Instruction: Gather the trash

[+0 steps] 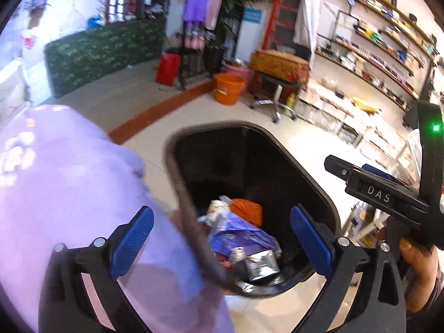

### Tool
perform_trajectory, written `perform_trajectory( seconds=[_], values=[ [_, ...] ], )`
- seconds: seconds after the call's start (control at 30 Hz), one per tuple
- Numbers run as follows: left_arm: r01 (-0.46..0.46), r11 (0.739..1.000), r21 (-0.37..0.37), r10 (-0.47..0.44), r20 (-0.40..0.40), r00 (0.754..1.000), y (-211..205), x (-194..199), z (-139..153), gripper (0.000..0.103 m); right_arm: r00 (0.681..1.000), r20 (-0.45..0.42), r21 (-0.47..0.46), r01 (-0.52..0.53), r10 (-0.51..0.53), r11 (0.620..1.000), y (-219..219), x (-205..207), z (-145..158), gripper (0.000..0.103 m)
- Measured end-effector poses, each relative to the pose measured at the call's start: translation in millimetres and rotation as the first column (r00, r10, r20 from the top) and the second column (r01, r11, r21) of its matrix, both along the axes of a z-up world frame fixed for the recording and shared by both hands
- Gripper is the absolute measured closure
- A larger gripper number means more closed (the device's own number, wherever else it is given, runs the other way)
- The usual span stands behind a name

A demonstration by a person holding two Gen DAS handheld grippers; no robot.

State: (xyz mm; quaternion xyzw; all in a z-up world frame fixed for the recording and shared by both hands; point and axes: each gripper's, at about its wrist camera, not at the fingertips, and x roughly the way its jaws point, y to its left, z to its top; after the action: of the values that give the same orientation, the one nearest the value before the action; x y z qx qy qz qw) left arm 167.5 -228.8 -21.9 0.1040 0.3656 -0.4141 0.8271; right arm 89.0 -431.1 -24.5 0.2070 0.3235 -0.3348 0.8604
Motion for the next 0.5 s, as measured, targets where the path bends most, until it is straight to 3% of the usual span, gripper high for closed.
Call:
perform_trajectory(
  seconds=[0.23, 0.5],
  values=[
    [-0.132, 0.991, -0.030, 0.134, 0.079, 0.988, 56, 3, 24, 0.006, 0.994, 0.041, -0.053, -0.099, 0.101, 0.994, 51, 20, 22, 0.006],
    [-0.328, 0.942, -0.075, 0.336, 0.163, 0.928, 132, 0, 38, 0.006, 0.959, 0.110, -0.147, -0.243, 0.260, 0.959, 130, 40, 45, 0.006]
  ],
)
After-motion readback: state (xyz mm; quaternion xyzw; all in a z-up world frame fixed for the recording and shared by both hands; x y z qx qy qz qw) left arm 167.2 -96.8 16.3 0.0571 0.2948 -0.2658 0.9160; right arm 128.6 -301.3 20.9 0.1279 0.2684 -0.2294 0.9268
